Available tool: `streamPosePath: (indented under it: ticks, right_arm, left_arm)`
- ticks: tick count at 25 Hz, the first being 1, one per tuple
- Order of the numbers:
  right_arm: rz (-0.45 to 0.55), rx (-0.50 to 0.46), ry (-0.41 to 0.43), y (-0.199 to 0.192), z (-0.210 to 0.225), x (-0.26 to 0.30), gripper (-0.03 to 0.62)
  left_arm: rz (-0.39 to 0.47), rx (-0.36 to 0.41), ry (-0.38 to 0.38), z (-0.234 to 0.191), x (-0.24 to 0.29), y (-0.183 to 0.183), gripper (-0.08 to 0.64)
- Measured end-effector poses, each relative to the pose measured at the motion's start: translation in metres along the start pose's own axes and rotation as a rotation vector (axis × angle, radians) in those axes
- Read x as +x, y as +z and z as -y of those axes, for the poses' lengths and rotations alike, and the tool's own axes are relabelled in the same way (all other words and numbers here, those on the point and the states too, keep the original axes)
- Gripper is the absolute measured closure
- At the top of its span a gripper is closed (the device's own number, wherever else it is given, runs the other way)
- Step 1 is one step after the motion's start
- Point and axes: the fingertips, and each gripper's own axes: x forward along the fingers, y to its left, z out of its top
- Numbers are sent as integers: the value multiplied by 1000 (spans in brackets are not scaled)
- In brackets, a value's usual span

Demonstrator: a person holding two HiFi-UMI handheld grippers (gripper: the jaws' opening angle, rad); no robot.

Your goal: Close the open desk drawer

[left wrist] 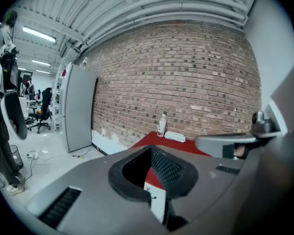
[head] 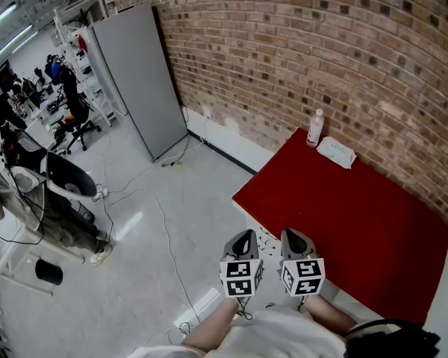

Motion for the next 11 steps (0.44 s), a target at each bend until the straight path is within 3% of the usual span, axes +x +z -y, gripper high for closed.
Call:
streamPosePath:
  ticks: [11]
  right_arm:
    - [0, 0, 7, 2, -4, -4, 594]
  left_arm:
    - [0, -21, 10, 0, -6, -5, 551]
